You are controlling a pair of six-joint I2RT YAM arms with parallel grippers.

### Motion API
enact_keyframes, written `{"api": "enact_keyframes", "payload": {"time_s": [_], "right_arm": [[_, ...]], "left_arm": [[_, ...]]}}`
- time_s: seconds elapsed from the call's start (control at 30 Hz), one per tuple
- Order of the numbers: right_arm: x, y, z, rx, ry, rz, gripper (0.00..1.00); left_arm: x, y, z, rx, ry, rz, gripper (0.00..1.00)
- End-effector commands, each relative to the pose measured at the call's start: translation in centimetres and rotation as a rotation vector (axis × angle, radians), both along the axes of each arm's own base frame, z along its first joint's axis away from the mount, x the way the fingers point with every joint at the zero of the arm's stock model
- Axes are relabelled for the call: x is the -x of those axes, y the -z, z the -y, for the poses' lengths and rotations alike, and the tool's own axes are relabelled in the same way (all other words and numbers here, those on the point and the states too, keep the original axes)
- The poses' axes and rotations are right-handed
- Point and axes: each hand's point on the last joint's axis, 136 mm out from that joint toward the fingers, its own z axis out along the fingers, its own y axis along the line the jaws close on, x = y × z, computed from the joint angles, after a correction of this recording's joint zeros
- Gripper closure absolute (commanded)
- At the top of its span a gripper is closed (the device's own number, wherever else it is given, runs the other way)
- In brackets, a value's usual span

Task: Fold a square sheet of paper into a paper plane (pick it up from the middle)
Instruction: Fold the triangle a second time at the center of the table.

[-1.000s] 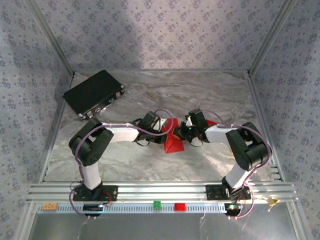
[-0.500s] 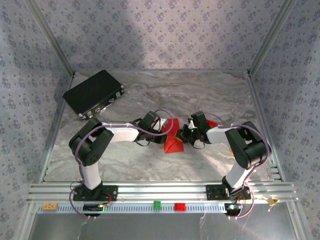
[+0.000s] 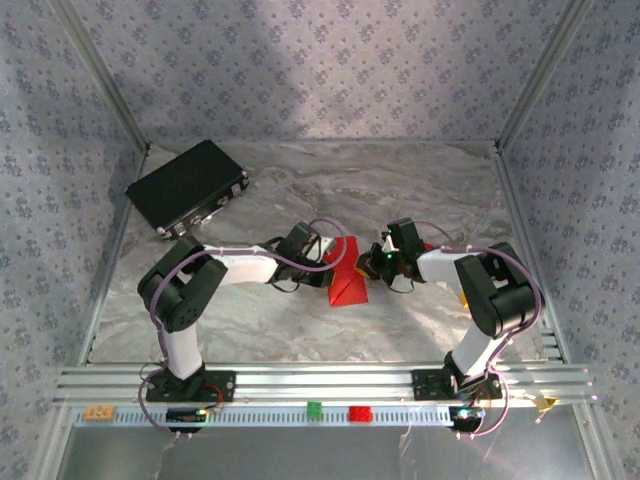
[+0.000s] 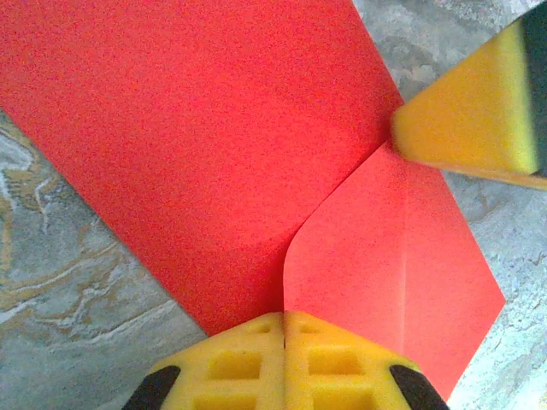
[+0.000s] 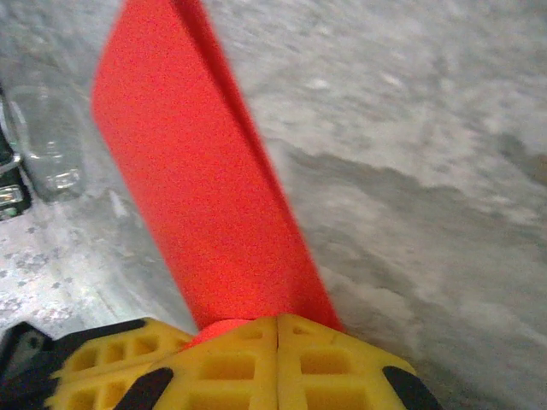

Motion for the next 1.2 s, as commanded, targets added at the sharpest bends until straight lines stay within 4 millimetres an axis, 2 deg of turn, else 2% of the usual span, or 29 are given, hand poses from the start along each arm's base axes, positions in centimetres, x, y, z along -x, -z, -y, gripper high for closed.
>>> {"api": "enact_keyframes", "payload": {"time_s": [0.0,0.07,0.13,0.37,0.47,0.9,1.17], "right_arm": [[1.2,2.5,1.7,0.077,0.027,-0.073,0.93],[1.2,2.9,2.1,0.093,0.045,-0.092,0.93],[0.9,2.4,2.1,0.088,0.048,-0.082,0.93],[-0.5,-2.9,0.0,0.009,-0.005,0.041,0.91],[-0.2,-3.8,-0.8,0.010,-0.034,0.063,0.91],[2.0,-1.8,-4.1,-0.045,-0.111,0.012,0.92],[3.9,1.4,-2.7,0.019,-0.096,-0.069,0.92]], "left_arm": [[1.0,2.1,-1.1,-0.068,0.002,-0.061,1.00],[1.0,2.2,-1.1,-0.068,0.003,-0.063,1.00],[1.1,2.3,-1.2,-0.070,0.003,-0.063,1.00],[1.1,2.2,-1.2,-0.070,0.004,-0.062,1.00],[1.1,2.3,-1.2,-0.071,0.002,-0.063,1.00],[1.0,2.3,-1.2,-0.071,0.001,-0.064,1.00],[1.0,2.3,-1.1,-0.070,0.001,-0.063,1.00]]}}
